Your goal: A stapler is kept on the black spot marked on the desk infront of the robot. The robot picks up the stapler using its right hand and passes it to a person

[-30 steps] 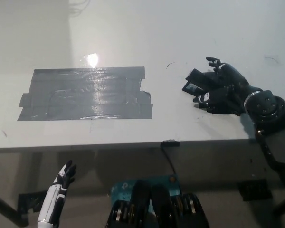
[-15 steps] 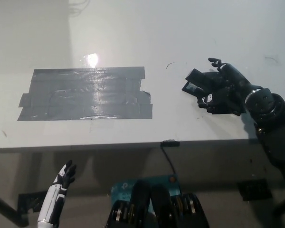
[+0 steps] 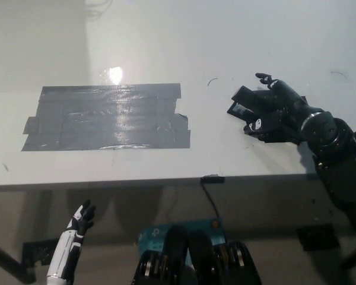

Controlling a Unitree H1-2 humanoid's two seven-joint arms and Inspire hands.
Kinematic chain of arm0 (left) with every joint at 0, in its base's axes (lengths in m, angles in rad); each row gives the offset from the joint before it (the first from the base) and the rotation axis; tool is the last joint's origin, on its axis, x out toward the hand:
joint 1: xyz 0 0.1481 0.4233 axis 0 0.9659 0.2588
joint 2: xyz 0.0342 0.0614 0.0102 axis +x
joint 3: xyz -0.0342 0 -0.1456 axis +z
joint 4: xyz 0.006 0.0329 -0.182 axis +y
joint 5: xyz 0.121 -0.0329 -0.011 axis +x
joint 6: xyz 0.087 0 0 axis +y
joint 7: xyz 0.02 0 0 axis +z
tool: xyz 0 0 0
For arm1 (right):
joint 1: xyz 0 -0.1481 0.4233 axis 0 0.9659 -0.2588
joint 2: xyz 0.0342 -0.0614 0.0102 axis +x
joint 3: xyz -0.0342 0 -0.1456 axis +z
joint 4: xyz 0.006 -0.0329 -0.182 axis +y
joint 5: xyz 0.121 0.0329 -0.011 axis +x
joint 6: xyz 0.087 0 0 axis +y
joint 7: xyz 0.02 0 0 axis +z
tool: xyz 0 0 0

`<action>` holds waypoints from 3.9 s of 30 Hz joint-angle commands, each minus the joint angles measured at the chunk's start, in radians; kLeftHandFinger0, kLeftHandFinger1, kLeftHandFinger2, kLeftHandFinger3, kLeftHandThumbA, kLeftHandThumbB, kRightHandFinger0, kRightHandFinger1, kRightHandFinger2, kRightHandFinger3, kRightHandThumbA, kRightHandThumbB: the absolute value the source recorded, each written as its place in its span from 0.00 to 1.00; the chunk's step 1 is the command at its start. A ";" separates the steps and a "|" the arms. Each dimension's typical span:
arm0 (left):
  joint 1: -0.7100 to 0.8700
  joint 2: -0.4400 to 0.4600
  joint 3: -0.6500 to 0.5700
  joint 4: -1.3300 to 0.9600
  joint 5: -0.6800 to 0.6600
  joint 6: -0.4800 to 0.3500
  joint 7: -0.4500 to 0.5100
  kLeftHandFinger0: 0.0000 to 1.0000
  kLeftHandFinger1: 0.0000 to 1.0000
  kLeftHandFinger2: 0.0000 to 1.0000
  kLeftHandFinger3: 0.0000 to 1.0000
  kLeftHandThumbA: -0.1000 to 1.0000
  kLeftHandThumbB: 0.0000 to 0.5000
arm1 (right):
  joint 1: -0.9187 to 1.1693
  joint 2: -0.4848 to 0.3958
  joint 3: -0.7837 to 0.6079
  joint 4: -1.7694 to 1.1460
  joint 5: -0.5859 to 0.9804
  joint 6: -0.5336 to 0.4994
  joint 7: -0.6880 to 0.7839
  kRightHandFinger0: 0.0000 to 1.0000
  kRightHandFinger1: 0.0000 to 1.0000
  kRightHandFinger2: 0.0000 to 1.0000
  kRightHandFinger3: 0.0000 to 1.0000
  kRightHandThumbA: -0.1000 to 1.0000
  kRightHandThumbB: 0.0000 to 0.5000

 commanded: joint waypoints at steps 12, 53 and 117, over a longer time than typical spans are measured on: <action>-0.012 0.018 -0.002 -0.037 0.000 -0.021 -0.008 1.00 1.00 1.00 1.00 1.00 0.66 | -0.085 -0.017 0.015 0.023 -0.037 -0.032 0.002 1.00 1.00 1.00 1.00 1.00 0.72; -0.024 0.021 -0.001 -0.036 0.001 -0.014 -0.009 1.00 1.00 1.00 1.00 1.00 0.92 | -0.110 0.003 0.040 0.191 -0.116 -0.070 -0.148 0.25 0.77 1.00 1.00 0.00 0.35; -0.056 0.024 -0.003 -0.013 0.001 -0.025 -0.011 1.00 1.00 1.00 1.00 1.00 1.00 | -0.308 0.264 -0.690 0.122 1.051 0.184 -0.150 0.00 0.23 0.67 0.60 0.00 0.40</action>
